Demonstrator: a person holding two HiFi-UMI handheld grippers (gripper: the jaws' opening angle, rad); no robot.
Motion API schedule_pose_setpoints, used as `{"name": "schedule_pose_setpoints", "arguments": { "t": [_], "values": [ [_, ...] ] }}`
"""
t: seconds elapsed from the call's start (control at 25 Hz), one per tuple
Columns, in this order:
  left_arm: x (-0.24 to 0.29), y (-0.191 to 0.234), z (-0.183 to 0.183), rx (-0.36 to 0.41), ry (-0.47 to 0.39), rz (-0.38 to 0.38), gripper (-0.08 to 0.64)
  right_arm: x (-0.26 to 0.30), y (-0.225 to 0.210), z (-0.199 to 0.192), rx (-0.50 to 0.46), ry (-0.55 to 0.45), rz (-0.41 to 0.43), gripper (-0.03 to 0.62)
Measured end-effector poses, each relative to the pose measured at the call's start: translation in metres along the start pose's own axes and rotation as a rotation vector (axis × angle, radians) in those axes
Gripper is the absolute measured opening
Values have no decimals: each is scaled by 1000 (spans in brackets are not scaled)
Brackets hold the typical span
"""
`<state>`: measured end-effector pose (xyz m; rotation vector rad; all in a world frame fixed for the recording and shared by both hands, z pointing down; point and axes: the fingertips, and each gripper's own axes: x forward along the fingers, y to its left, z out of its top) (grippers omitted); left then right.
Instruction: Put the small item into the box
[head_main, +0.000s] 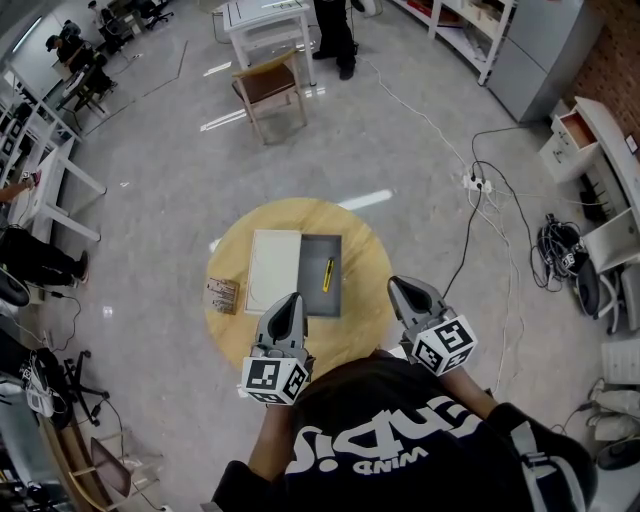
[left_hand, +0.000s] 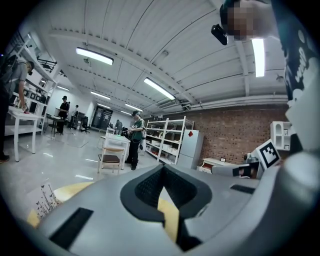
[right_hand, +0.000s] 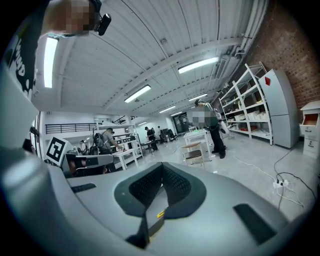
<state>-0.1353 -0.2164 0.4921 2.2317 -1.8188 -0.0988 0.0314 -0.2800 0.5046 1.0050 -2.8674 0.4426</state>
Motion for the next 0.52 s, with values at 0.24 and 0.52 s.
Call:
{"name": "schedule_pose_setpoints", "arguments": {
  "t": [0.24,0.52],
  "values": [
    [-4,2,-3,-10,5,1,9,-2,4,-2,-4,1,0,3],
    [-2,2,-6,-21,6,9,9,-3,1,-1,-7,5,6,3]
  ]
}}
